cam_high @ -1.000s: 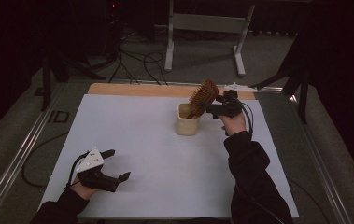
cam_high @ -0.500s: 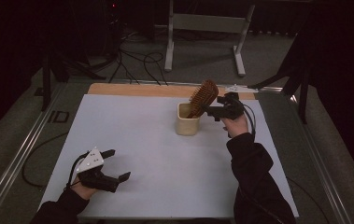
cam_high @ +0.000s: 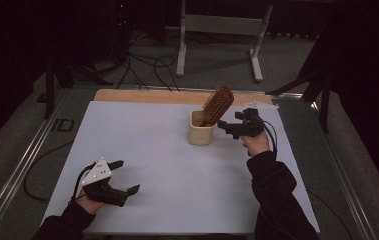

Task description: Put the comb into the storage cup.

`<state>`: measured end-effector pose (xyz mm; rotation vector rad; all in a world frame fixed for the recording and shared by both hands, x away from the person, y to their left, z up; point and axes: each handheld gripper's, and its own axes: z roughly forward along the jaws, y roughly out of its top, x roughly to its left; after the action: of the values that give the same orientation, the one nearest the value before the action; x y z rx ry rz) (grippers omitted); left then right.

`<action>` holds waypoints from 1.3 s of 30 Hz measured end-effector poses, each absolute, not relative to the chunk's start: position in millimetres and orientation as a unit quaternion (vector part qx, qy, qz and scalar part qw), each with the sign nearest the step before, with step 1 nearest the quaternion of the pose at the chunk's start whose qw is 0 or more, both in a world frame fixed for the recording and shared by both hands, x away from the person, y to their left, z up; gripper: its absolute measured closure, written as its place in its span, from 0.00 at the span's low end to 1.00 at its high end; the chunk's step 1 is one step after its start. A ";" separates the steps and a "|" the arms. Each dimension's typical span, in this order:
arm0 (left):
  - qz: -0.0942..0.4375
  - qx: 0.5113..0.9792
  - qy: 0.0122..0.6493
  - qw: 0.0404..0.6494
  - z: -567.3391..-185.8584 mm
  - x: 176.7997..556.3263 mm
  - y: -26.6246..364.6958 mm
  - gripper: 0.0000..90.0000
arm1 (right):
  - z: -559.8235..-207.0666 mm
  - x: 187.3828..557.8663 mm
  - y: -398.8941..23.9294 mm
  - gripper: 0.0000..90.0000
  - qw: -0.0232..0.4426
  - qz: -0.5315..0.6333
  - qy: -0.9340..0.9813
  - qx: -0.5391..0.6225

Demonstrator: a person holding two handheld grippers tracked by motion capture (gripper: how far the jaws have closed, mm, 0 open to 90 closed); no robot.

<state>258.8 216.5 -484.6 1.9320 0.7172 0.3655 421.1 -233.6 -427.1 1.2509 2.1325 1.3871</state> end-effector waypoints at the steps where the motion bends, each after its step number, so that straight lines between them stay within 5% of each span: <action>1: 0.151 0.799 0.296 0.501 -484.7 258.8 216.4 0.00 | -428.1 419.7 -234.3 0.10 0.152 0.485 0.744 0.434; 39: 0.150 0.801 0.295 0.498 -485.1 258.7 216.8 0.00 | -463.0 332.7 -263.9 0.12 0.146 0.498 0.765 0.381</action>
<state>258.7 216.8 -485.1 1.9392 0.7148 0.3624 332.7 -263.9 -463.0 1.0978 2.2031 1.4338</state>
